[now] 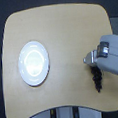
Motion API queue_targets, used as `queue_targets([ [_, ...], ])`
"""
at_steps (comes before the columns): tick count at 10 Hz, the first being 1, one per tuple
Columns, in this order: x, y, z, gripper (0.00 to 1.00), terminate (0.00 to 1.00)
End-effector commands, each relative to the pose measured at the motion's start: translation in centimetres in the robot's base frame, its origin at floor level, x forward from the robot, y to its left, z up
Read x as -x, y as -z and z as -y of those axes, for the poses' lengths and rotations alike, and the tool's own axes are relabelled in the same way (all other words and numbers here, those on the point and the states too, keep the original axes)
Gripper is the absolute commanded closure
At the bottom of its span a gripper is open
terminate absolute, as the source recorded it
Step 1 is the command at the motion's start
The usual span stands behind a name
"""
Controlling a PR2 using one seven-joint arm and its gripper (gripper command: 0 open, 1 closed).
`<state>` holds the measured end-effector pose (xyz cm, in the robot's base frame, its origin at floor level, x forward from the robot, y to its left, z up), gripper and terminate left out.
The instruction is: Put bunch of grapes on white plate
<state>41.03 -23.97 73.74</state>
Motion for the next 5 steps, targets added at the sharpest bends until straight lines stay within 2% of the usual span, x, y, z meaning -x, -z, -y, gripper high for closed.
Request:
queue_targets([
  [1,0.6,2.6,0.7,0.00,0.00],
  [4,1.0,2.1,-0.3,0.00,0.00],
  [5,1.5,1.8,-0.6,1.00,0.00],
])
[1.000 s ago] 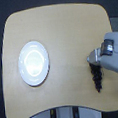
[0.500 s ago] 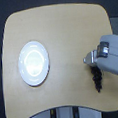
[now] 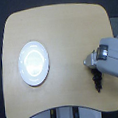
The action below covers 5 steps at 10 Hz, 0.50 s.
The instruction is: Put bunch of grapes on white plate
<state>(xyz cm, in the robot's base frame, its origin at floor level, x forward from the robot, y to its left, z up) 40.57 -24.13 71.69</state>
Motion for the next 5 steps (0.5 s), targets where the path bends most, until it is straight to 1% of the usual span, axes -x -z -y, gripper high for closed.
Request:
queue_targets([
  [1,1.04,-0.36,-1.04,1.00,0.00],
  [3,0.36,-0.65,-0.85,1.00,0.00],
  [5,0.17,-0.86,-0.38,1.00,0.00],
])
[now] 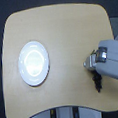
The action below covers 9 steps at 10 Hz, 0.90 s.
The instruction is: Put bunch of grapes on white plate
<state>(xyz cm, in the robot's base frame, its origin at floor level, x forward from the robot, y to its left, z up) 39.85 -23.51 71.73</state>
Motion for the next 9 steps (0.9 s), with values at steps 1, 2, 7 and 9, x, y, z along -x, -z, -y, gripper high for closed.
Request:
queue_targets([
  [1,-0.54,-0.87,0.37,1.00,0.00],
  [2,-0.50,-0.96,0.55,1.00,0.00],
  [7,-0.43,-1.45,0.69,1.00,0.00],
  [9,-0.15,-1.72,0.70,1.00,0.00],
])
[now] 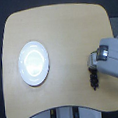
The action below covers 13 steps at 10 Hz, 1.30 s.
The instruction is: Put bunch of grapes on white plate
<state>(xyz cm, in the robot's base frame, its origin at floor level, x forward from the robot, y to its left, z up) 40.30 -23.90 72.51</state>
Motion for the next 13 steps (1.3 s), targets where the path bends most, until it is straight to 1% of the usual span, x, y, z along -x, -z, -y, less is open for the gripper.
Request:
queue_targets([
  [1,0.4,-1.2,0.4,1.00,0.00],
  [2,0.5,-1.5,0.2,1.00,0.00],
  [4,0.0,-3.3,-0.3,1.00,0.00],
  [6,-1.2,-6.6,-1.7,1.00,0.00],
  [7,-1.7,-9.1,-2.8,1.00,0.00],
  [8,-2.0,-10.5,-3.6,1.00,0.00],
  [11,-2.3,-16.1,-7.0,1.00,0.00],
  [13,-2.2,-17.6,-9.9,1.00,0.00],
])
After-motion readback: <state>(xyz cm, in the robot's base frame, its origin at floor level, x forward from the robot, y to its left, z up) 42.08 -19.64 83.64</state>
